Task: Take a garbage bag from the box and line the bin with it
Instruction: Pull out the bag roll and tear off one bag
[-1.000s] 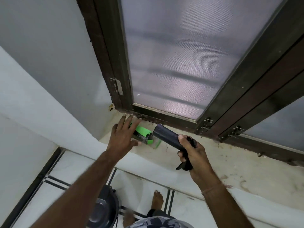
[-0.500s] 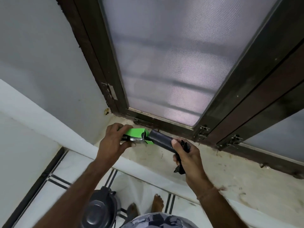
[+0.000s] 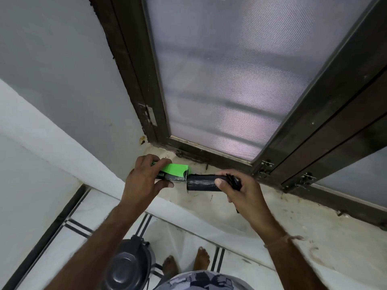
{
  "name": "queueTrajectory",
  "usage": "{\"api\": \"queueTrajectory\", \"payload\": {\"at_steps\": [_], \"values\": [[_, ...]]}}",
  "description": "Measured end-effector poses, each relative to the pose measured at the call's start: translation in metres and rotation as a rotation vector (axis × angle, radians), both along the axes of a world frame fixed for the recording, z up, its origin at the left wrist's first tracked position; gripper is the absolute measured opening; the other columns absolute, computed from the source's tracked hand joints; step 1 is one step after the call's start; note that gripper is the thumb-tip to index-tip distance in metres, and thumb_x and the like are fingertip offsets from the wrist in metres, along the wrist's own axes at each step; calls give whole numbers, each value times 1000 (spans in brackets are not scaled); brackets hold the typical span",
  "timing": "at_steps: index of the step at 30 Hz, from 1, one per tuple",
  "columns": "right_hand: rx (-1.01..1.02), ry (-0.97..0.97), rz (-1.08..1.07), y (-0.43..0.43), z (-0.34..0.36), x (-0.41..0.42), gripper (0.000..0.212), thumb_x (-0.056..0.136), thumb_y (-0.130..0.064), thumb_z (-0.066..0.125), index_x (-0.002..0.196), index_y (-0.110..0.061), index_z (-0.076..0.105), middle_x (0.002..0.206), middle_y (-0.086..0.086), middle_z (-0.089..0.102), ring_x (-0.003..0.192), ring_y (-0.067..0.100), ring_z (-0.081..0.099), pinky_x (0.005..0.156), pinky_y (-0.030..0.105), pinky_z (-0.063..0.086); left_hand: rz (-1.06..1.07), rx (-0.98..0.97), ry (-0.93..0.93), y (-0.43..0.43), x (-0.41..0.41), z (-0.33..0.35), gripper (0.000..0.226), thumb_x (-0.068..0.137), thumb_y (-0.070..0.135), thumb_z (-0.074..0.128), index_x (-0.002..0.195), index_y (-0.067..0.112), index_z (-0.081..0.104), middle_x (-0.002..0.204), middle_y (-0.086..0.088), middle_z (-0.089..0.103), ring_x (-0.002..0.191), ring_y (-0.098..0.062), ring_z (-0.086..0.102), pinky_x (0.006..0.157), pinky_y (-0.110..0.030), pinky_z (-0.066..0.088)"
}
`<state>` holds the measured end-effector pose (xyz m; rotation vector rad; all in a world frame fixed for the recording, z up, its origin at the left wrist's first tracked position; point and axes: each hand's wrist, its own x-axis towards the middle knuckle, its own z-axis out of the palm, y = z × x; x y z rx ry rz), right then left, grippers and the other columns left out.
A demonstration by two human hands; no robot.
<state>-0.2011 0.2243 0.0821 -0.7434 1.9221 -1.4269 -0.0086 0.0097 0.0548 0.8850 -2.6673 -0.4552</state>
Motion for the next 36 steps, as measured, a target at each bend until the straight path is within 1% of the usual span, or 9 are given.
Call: {"api": "queueTrajectory", "payload": {"at_steps": [5, 10, 14, 19, 25, 29, 31, 34, 36], "values": [[47, 50, 34, -3, -6, -1, 11, 93, -26, 77, 103, -30, 79, 78, -20, 71, 65, -6, 60, 69, 17, 42, 46, -26, -19, 1, 3, 0, 58, 75, 43, 88, 126, 28, 66, 115, -2, 61, 110, -28, 53, 68, -37, 54], [50, 33, -2, -7, -4, 1, 11, 94, -23, 76, 104, -25, 78, 62, -30, 63, 60, -7, 58, 57, 6, 38, 12, -4, -32, 1, 7, -2, 59, 73, 41, 89, 125, 28, 66, 114, -1, 61, 109, -28, 54, 69, -38, 54], [2, -66, -56, -8, 0, 2, 10, 97, -22, 73, 105, -22, 78, 62, -14, 61, 54, 7, 50, 43, 20, 37, -15, 48, -25, 2, 11, -3, 59, 73, 40, 89, 126, 29, 66, 116, 1, 60, 111, -25, 52, 70, -37, 52], [0, -186, -75, -11, -2, 7, 11, 98, -27, 72, 107, -26, 77, 70, 0, 62, 56, 12, 50, 43, 27, 37, -45, 171, 39, 9, 14, -3, 60, 79, 26, 86, 134, 30, 63, 119, 0, 58, 116, -23, 49, 80, -37, 53], [-20, -280, 10, -24, -2, 14, 13, 100, -27, 68, 111, -21, 74, 67, -10, 65, 54, 7, 53, 45, 26, 41, -98, 301, 90, 20, 8, -4, 57, 83, 41, 71, 138, 37, 58, 113, 7, 57, 109, -17, 49, 83, -12, 35], [-97, -325, -66, -30, -2, 17, 20, 99, -19, 69, 118, -15, 65, 80, -4, 69, 64, 10, 61, 56, 25, 50, -49, 440, 184, 19, 12, -6, 55, 80, 52, 70, 131, 49, 52, 108, 3, 59, 104, -18, 58, 88, -31, 48], [-113, -280, -98, -30, -9, 19, 17, 99, -16, 70, 116, -12, 68, 71, -3, 63, 62, 10, 56, 58, 23, 48, -29, 474, 214, 19, 15, -9, 56, 80, 57, 68, 133, 43, 57, 108, 2, 61, 103, -16, 60, 90, -38, 51], [-98, -287, 8, -28, -13, 28, 21, 98, -20, 70, 118, -18, 75, 66, -15, 60, 62, 5, 48, 61, 18, 42, 1, 528, 263, 25, 12, -9, 60, 77, 58, 69, 133, 40, 59, 106, 4, 62, 102, -13, 60, 90, -38, 51], [-122, -288, 14, -27, -10, 28, 26, 95, -17, 74, 121, -19, 75, 81, -18, 71, 71, -2, 59, 68, 14, 46, 10, 549, 278, 26, 10, -9, 60, 75, 60, 69, 131, 46, 54, 107, 2, 63, 102, -14, 61, 90, -36, 51]]}}
